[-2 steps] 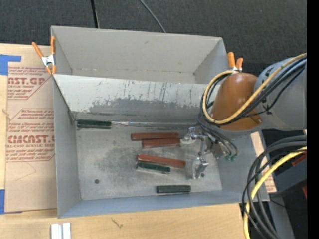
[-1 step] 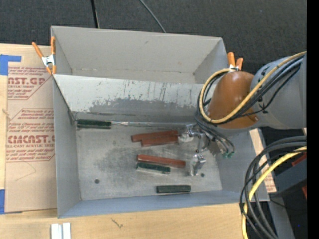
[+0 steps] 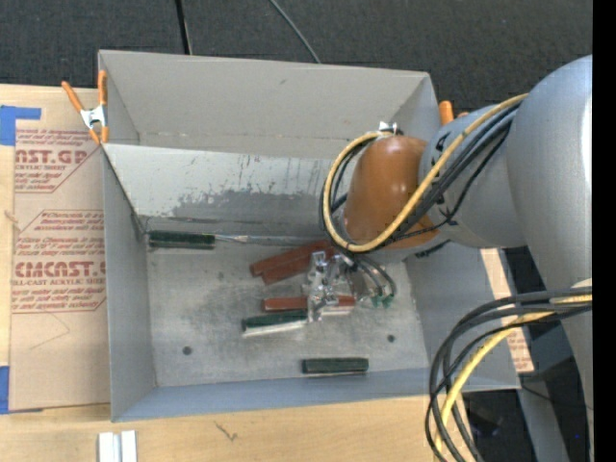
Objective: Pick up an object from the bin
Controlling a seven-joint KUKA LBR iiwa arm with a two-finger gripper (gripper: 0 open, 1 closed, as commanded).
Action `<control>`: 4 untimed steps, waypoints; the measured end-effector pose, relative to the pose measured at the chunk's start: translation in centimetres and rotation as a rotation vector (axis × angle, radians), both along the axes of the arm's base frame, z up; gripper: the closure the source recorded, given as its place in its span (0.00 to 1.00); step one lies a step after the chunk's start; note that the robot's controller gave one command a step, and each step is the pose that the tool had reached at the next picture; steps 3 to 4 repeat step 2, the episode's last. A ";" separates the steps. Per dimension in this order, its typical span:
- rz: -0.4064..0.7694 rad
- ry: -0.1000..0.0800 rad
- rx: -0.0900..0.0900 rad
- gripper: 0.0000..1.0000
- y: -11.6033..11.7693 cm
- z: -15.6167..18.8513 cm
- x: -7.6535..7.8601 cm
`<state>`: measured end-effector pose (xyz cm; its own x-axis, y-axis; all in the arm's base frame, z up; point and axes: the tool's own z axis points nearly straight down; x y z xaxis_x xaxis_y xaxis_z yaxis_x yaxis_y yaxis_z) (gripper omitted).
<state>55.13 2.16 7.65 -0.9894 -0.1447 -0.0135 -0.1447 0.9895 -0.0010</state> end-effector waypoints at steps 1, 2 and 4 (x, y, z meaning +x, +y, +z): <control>0.000 0.000 0.000 1.00 0.0 0.0 0.0; 0.036 0.003 -0.002 1.00 -2.3 19.3 -2.3; 0.036 0.003 -0.002 1.00 -2.3 19.3 -2.3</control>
Offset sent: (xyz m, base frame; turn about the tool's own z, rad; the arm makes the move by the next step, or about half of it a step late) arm -0.0244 -0.0230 0.1881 -0.0375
